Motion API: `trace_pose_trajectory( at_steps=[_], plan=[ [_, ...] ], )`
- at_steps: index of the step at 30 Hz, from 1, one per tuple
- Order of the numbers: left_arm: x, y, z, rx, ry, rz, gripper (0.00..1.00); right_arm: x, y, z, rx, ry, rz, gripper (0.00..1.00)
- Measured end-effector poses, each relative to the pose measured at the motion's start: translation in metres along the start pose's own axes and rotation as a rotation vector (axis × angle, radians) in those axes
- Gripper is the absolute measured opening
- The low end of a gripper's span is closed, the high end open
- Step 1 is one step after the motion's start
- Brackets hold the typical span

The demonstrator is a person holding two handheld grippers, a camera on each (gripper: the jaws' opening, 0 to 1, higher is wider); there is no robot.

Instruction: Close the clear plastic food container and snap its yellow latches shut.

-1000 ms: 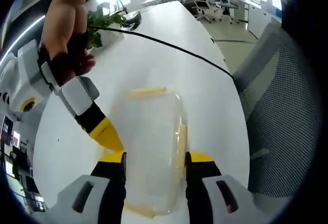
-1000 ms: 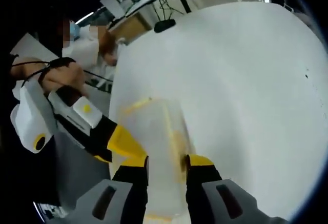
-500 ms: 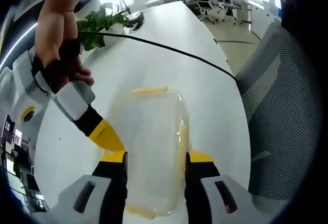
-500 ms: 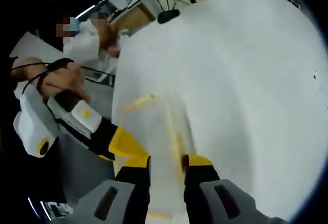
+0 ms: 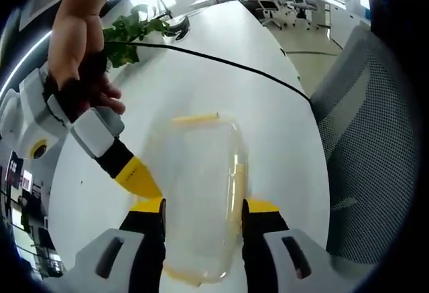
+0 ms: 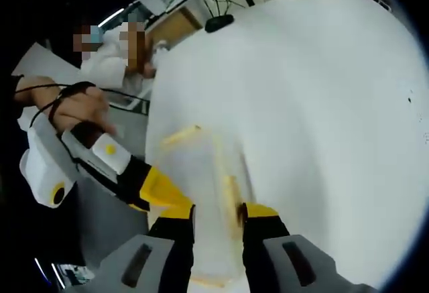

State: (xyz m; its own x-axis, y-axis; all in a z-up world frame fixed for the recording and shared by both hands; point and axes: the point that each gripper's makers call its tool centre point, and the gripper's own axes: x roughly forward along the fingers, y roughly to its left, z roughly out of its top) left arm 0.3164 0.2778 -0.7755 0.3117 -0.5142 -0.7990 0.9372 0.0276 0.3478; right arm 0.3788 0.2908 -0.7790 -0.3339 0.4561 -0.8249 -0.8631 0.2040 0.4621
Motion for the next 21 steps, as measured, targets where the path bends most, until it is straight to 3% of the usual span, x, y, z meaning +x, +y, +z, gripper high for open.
trace_pose_trajectory(
  at_steps=[8, 12, 21],
  plan=[
    [-0.0016, 0.0008, 0.0013, -0.008, 0.003, -0.013, 0.45, -0.0025, 0.0015, 0.0009, -0.023, -0.012, -0.038, 0.25],
    [-0.0022, 0.0006, 0.001, -0.007, 0.011, -0.021, 0.45, -0.0037, 0.0033, 0.0026, -0.078, -0.017, -0.079, 0.25],
    [-0.0075, -0.0032, 0.0056, -0.091, 0.007, -0.034, 0.52, -0.005, 0.0079, -0.0006, -0.15, -0.032, -0.143, 0.25]
  ],
)
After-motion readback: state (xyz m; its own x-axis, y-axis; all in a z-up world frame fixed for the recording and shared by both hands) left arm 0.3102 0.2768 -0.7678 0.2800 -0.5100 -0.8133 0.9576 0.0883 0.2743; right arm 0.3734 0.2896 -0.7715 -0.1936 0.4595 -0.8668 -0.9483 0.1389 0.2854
